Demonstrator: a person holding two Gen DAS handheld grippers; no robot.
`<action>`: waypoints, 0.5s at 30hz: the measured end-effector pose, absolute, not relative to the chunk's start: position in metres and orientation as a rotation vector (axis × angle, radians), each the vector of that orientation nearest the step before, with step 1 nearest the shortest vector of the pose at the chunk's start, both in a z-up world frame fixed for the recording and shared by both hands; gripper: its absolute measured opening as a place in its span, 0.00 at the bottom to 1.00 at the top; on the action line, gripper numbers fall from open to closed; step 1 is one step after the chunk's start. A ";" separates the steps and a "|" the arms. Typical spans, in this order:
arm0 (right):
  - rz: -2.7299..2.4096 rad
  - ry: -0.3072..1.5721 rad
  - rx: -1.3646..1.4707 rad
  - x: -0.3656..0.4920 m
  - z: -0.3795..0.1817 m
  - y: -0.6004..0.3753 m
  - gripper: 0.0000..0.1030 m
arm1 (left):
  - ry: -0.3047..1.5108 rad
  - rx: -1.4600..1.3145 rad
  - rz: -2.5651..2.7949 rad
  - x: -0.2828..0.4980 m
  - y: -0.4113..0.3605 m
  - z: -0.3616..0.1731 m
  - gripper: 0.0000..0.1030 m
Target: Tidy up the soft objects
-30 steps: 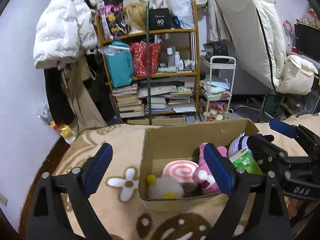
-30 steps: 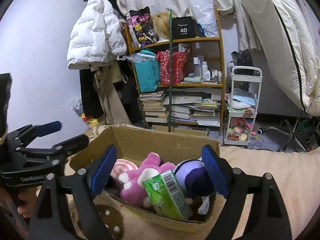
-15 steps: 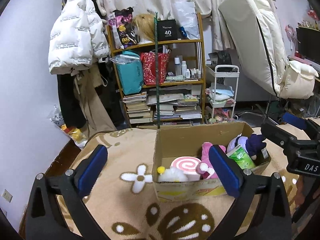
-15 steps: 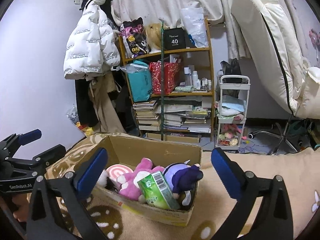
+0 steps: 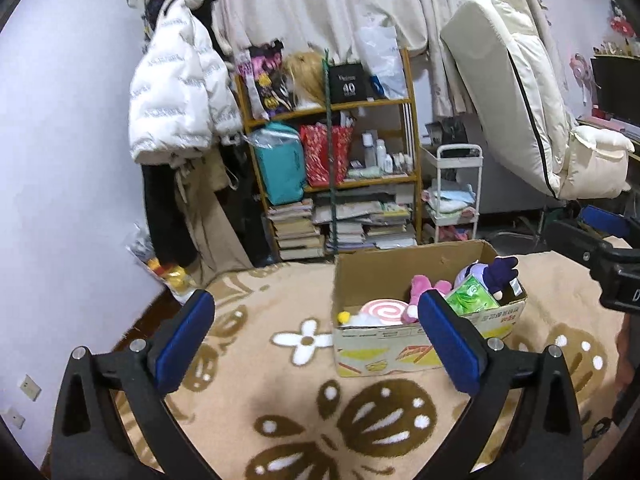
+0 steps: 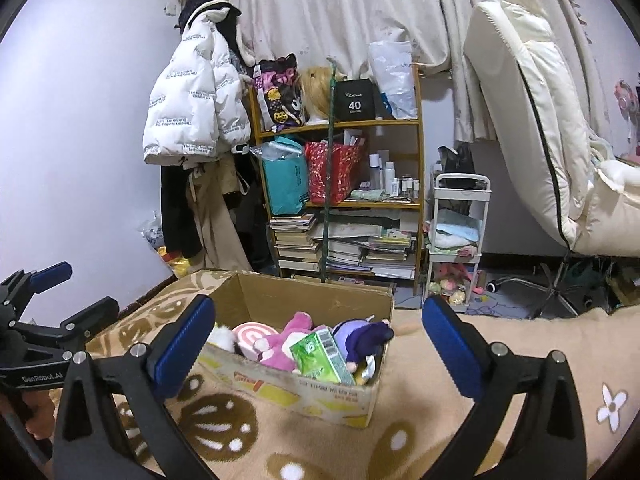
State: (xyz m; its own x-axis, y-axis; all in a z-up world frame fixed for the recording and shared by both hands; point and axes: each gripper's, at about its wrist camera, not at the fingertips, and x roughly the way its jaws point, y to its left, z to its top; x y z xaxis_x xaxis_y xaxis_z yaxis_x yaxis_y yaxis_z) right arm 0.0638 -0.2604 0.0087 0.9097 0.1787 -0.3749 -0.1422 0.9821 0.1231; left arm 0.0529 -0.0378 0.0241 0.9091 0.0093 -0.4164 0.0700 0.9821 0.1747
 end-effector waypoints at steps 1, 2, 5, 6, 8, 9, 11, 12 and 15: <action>0.168 0.392 0.105 0.057 0.010 -0.261 1.00 | 0.419 0.187 -0.026 0.047 -0.037 0.026 0.98; 0.170 0.389 0.110 0.051 0.011 -0.261 1.00 | 0.411 0.182 -0.023 0.042 -0.036 0.028 0.98; 0.167 0.383 0.097 0.041 0.014 -0.260 1.00 | 0.393 0.169 -0.015 0.026 -0.032 0.032 0.98; 0.165 0.378 0.095 0.036 0.016 -0.261 1.00 | 0.387 0.170 -0.013 0.022 -0.031 0.032 0.98; 0.162 0.374 0.099 0.030 0.018 -0.262 1.00 | 0.376 0.179 -0.005 0.013 -0.030 0.033 0.98; 0.160 0.373 0.102 0.026 0.018 -0.262 1.00 | 0.374 0.183 -0.002 0.010 -0.029 0.033 0.98; 0.155 0.371 0.106 0.020 0.019 -0.265 1.00 | 0.375 0.179 0.005 0.006 -0.028 0.032 0.98; 0.155 0.372 0.107 0.016 0.019 -0.267 1.00 | 0.377 0.174 0.006 0.005 -0.026 0.032 0.98; 0.145 0.375 0.105 0.009 0.018 -0.270 1.00 | 0.376 0.151 0.021 0.002 -0.021 0.031 0.98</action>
